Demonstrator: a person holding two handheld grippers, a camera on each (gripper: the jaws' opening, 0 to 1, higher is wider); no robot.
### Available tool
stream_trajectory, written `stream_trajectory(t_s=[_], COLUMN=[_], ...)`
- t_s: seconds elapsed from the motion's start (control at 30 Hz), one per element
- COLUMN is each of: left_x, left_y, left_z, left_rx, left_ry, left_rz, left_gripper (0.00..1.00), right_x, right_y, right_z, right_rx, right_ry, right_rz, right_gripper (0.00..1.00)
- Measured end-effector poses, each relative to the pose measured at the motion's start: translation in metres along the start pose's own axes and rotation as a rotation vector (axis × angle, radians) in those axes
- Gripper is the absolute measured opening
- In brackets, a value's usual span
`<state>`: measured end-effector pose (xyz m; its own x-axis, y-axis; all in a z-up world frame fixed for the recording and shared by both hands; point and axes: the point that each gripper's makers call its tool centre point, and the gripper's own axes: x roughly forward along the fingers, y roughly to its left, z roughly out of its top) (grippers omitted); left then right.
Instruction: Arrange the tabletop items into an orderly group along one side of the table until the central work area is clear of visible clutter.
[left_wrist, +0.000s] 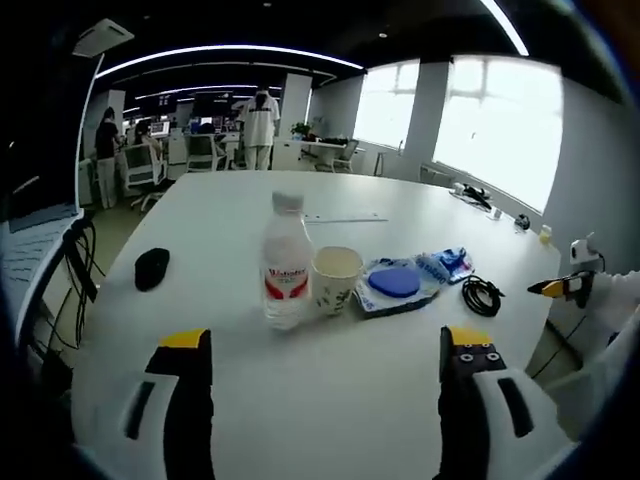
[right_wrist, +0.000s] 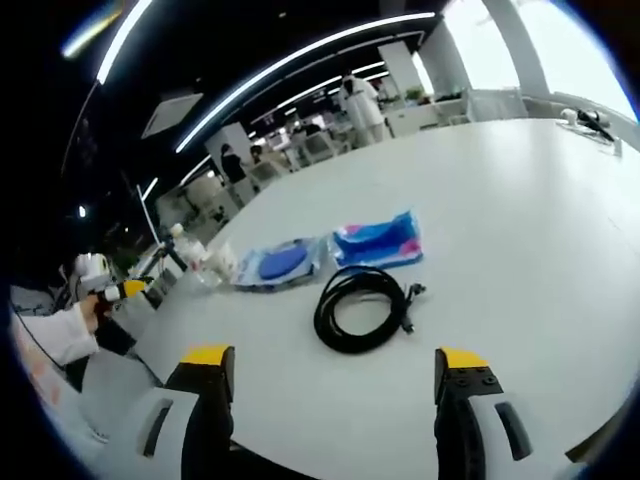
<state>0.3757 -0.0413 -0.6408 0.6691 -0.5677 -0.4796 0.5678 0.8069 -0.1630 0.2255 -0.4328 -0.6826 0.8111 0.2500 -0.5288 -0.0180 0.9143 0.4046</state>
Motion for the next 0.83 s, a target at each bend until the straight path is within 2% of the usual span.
stream_trajectory(t_s=[0.1,0.23,0.83], left_x=[-0.004,-0.007,-0.010], left_y=[-0.007,-0.011,-0.006], left_z=[-0.015,-0.023,-0.031], left_rx=[0.003,-0.013,-0.032], left_ry=[0.024,0.027,0.033], left_rz=[-0.012,-0.014,-0.004], left_gripper=[0.95,0.95,0.92], right_x=[0.001,0.002,0.005], right_y=[-0.001,-0.001,-0.001], right_z=[-0.002,-0.004,-0.012], right_rx=[-0.002,-0.005,0.005], right_ry=[0.011,0.024,0.046], right_rz=[0.001,0.006,0.007], right_gripper=[0.83,0.83,0.81])
